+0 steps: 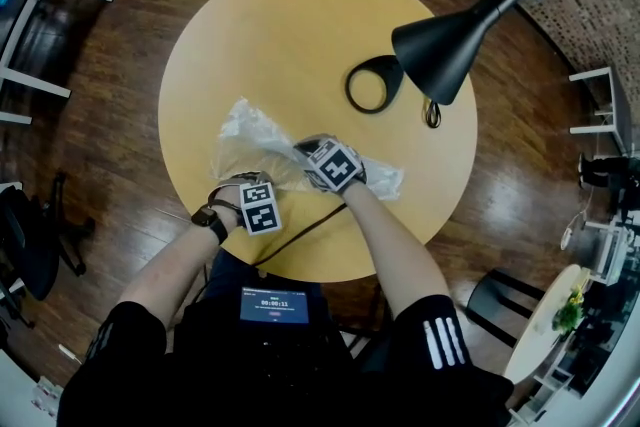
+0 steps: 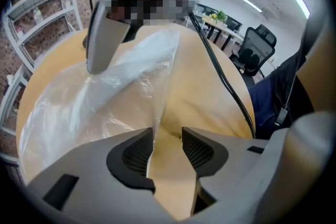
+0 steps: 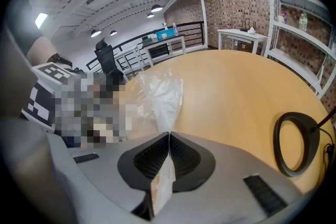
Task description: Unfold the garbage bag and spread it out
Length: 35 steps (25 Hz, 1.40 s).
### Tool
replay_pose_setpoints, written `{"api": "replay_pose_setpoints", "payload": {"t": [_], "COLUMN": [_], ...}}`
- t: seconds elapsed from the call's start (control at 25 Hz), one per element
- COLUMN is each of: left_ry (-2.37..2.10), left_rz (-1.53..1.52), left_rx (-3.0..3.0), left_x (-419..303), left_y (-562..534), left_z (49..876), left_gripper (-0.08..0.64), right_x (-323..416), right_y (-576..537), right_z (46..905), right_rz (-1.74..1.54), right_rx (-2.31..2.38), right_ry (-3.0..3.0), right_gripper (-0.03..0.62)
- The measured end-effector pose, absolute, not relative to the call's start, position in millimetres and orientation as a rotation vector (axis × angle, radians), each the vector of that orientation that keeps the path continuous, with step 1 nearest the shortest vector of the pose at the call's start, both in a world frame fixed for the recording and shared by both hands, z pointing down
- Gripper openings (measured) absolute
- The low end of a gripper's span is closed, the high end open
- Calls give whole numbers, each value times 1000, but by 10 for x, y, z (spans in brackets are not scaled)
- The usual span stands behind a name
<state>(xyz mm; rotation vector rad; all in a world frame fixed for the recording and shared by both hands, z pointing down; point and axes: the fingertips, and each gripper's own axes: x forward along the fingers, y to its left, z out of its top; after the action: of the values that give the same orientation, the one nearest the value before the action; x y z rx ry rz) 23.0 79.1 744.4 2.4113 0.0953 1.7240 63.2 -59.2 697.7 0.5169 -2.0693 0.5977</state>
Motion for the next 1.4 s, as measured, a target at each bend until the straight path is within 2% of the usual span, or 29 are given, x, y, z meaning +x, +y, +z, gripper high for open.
{"api": "replay_pose_setpoints", "payload": {"t": [0.52, 0.6, 0.76, 1.08, 1.4], "left_ry": [90, 70, 35, 12, 3], "left_rz": [1735, 1732, 1684, 1653, 1664], "left_rx": [2398, 2388, 2368, 2376, 2380], "left_x": [-169, -233, -271, -258, -285], "left_y": [927, 895, 854, 817, 801], "left_z": [7386, 7410, 7405, 7409, 7441], "left_gripper": [181, 181, 180, 163, 163], "right_x": [798, 784, 785, 847, 454], "right_y": [-988, -1027, -1064, -1041, -891], "right_z": [7004, 7075, 7258, 7414, 6626], "right_rz": [513, 526, 582, 589, 687], "right_rx": [492, 490, 464, 453, 410], "right_ry": [-1994, -1974, -1926, -1897, -2234], "right_gripper": [17, 47, 54, 117, 156]}}
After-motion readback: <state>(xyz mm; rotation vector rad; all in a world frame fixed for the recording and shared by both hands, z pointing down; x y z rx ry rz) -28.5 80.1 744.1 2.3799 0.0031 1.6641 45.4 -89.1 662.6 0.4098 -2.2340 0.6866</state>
